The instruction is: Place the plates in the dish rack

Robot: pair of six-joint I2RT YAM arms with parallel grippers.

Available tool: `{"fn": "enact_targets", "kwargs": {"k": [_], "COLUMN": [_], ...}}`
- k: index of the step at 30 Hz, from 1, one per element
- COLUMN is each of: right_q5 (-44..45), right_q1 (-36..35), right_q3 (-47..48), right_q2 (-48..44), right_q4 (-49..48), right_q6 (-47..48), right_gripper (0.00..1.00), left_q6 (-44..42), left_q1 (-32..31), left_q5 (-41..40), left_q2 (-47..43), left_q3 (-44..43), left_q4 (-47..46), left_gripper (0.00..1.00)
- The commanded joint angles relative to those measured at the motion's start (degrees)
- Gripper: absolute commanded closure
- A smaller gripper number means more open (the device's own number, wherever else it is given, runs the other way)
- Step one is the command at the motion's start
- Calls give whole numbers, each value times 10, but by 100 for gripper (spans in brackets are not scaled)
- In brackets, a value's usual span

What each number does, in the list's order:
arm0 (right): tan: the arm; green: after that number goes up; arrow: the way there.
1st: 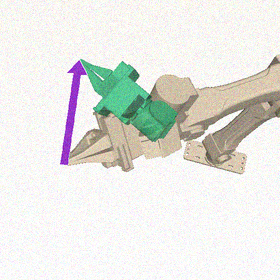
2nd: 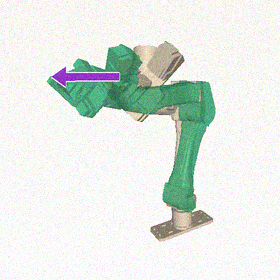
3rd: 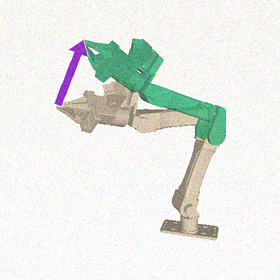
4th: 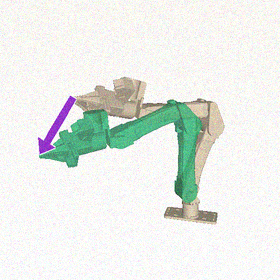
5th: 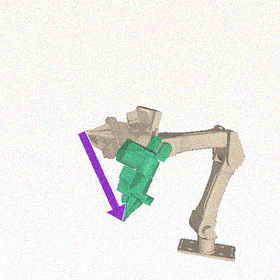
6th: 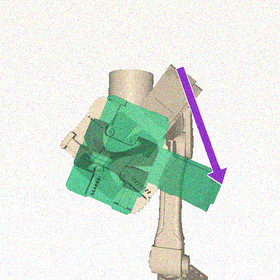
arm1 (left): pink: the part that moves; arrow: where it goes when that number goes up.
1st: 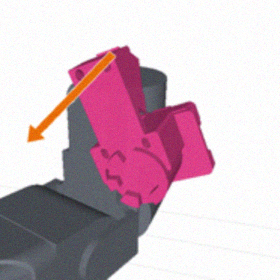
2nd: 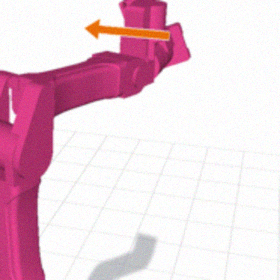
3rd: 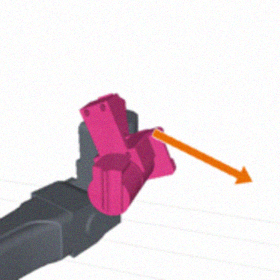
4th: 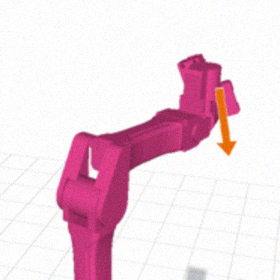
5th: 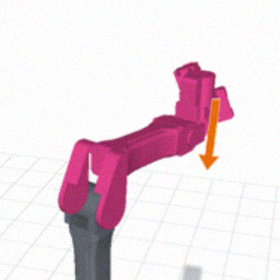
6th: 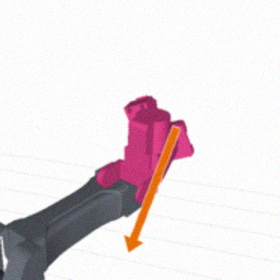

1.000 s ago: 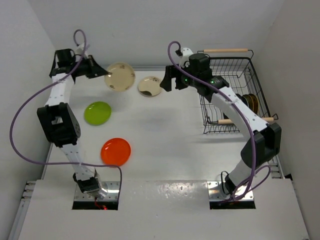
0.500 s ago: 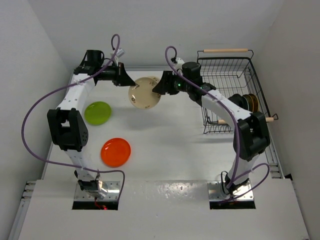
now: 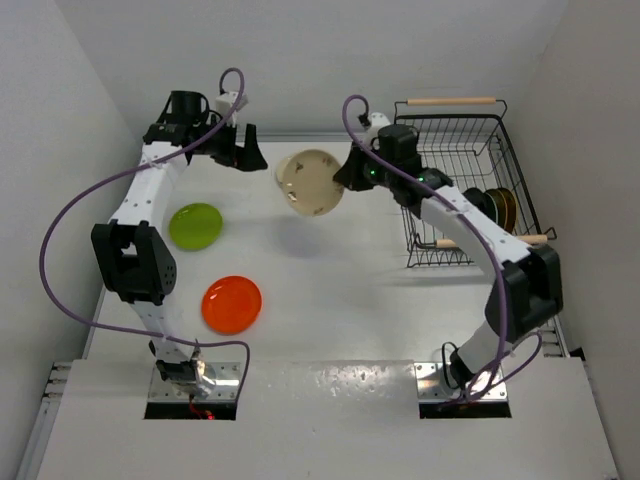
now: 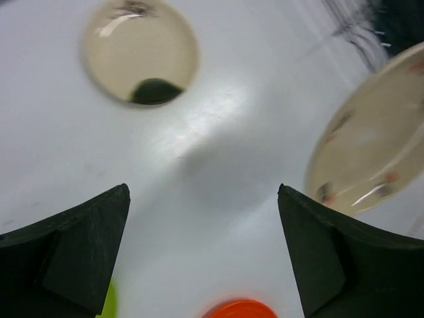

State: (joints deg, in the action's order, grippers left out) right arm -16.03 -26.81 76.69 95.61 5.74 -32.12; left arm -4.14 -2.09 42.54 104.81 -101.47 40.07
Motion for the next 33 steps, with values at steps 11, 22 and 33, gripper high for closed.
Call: {"fn": "enact_targets", "kwargs": {"k": [11,22,33], "right_q5": [596,518,515], "right_q1": [136,195,196], "right_q3": [137,20,-54], "right_q2": [-59,-13,-4], "right_q4": [344,277,264], "right_q6": [352,327,326], "right_gripper": [100,100,100], "left_q6": [-123,-123,-123], "left_q1": [119,156,172], "left_q5": [-475,-427,-411], "left_q2": [-29,-40,-35], "left_q3": [77,111,111], "left_q4": [11,0,0], "left_gripper": [1,1,1]}}
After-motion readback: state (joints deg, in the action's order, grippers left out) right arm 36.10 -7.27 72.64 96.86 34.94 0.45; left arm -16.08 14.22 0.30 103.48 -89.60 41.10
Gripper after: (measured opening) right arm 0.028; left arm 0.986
